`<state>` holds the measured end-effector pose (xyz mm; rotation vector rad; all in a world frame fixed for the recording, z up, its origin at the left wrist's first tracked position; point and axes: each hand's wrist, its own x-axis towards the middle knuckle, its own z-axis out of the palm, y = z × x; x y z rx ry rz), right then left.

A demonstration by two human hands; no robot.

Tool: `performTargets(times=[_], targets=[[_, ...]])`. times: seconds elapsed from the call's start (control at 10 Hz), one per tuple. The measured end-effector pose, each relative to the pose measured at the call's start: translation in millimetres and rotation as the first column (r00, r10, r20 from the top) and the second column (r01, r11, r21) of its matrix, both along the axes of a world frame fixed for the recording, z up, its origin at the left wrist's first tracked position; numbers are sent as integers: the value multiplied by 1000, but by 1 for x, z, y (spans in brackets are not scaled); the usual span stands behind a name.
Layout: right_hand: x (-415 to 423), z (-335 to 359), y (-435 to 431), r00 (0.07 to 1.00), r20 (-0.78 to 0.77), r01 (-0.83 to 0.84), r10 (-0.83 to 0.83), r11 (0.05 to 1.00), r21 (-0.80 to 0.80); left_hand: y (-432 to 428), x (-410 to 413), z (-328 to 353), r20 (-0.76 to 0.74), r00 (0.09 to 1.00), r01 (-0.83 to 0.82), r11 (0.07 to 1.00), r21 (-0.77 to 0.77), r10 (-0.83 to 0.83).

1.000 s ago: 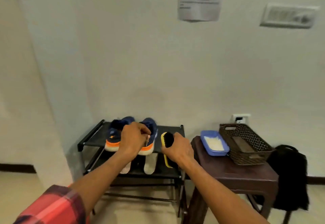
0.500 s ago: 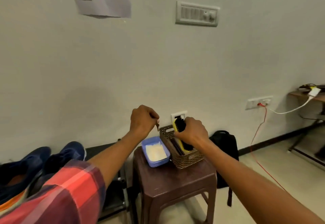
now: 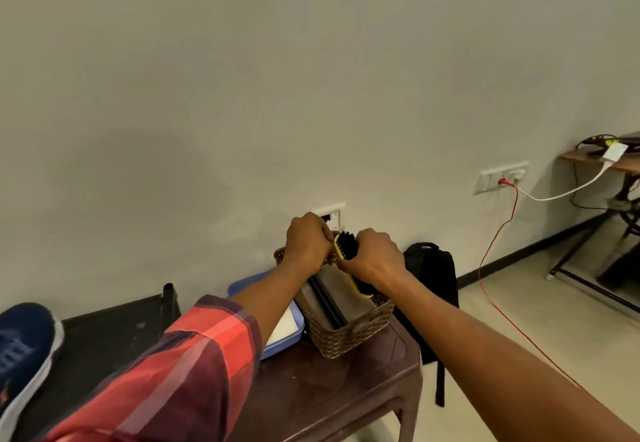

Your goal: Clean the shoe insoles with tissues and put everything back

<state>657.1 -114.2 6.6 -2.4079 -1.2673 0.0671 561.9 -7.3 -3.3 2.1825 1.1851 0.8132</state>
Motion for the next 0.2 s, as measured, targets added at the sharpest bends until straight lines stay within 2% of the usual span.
performTargets(times=[0.2], targets=[[15, -51, 21, 995, 97, -3, 21, 984, -178, 32, 28, -66, -91, 995, 46, 998, -48, -50]])
